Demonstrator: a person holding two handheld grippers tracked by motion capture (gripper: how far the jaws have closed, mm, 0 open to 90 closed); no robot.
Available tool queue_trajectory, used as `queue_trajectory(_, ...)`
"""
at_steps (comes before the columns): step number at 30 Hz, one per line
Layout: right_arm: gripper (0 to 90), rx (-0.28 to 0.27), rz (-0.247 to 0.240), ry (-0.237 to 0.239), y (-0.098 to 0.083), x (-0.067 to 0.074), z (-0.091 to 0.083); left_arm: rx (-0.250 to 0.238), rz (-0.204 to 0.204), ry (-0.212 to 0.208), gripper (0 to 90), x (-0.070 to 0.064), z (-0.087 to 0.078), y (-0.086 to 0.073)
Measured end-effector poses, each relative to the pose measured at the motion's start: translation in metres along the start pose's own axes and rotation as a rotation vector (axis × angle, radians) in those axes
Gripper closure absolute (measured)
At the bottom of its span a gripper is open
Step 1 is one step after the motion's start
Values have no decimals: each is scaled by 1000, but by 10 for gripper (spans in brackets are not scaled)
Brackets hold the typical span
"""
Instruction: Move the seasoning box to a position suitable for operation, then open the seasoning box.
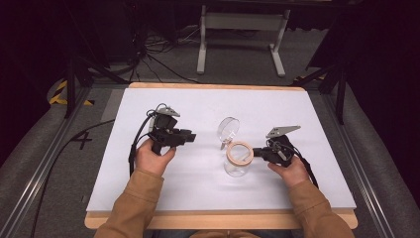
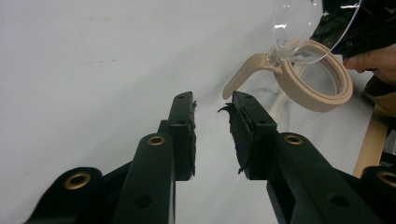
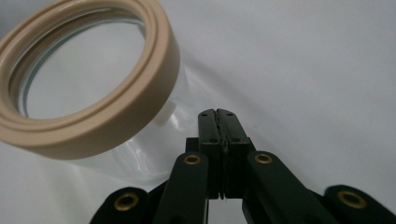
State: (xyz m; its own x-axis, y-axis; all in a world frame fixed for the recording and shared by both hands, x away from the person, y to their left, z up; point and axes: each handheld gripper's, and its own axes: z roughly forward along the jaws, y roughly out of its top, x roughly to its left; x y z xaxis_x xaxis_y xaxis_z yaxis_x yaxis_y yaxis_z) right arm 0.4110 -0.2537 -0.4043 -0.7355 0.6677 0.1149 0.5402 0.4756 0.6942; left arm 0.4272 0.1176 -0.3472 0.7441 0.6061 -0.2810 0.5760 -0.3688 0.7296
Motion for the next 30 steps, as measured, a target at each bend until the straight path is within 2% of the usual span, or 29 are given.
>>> queue_trajectory(5, 899, 8, -33, 16, -2, 6, 1, -5, -3, -7, 701, -1, 1, 3)
queue_trajectory(7, 900, 20, -36, 4, -3, 9, 2, -13, -1, -7, 701, 0, 2, 4)
queue_trajectory(12, 900, 25, -30, 12, -6, 11, 0, -13, -5, -13, 701, 1, 3, 7)
queue_trajectory(16, 900, 37, -38, 27, -8, 16, 0, -19, 7, -14, 701, 2, 3, 10)
queue_trajectory(21, 900, 62, -54, 47, -11, 27, 2, -24, -1, -19, 701, 4, 2, 11)
queue_trajectory(30, 900, 98, -111, 87, -12, 48, 11, -28, 2, -17, 701, 4, 1, 12)
